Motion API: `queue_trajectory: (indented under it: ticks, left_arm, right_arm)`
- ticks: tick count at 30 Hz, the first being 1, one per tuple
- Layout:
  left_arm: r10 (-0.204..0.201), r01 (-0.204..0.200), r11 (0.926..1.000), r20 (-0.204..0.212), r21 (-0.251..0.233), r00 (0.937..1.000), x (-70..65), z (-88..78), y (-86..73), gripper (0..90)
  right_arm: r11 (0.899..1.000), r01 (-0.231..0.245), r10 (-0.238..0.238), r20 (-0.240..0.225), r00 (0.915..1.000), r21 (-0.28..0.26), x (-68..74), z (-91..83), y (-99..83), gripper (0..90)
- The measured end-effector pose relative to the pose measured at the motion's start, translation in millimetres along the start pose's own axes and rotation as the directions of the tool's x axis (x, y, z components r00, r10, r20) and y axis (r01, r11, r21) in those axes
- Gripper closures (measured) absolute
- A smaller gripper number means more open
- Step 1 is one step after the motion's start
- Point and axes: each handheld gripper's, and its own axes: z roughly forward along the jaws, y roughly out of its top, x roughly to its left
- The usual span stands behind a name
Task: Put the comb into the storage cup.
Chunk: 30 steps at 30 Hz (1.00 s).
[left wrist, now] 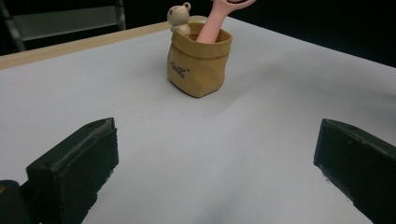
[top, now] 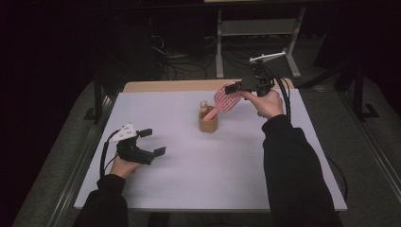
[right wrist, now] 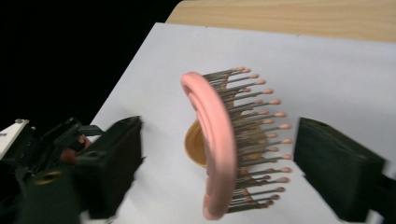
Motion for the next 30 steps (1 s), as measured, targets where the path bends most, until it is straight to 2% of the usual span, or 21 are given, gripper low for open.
queue_trajectory:
  ticks: [2,4,5,13,23,30]
  left_arm:
    - [-0.001,0.001,1.0000,0.003,0.003,1.0000,-0.1,0.2,0.1,0.0]
    - [-0.005,0.005,1.0000,0.005,0.005,1.0000,0.0,0.2,0.4,0.0]
    - [-0.008,0.008,1.0000,0.003,0.004,1.0000,0.1,-0.1,0.7,0.0]
    - [-0.013,0.013,0.9999,-0.001,0.000,0.9999,1.3,0.0,0.5,0.0]
    - [-0.017,0.017,0.9999,-0.010,-0.002,0.9998,3.0,0.1,0.2,0.0]
    - [-0.007,0.007,0.9999,-0.026,-0.009,0.9996,2.6,-0.1,0.6,0.0]
  right_arm:
    - [1.000,0.014,-0.014,0.019,0.9997,-0.009,0.0,-4.4,-0.1,10.5]
    - [1.000,0.021,-0.021,0.030,0.9993,0.001,-0.8,-8.0,-0.5,0.9]
    - [1.000,0.023,-0.023,0.043,0.9988,0.000,-1.1,-9.8,-0.8,0.0]
    - [0.995,0.084,-0.079,0.098,0.9921,-0.055,-5.4,-29.3,-6.7,0.0]
    - [0.992,0.090,-0.078,0.135,0.9877,-0.084,-20.8,-53.8,-17.2,0.0]
    - [0.990,0.102,-0.086,0.157,0.9838,-0.101,-28.5,-63.9,-26.2,0.0]
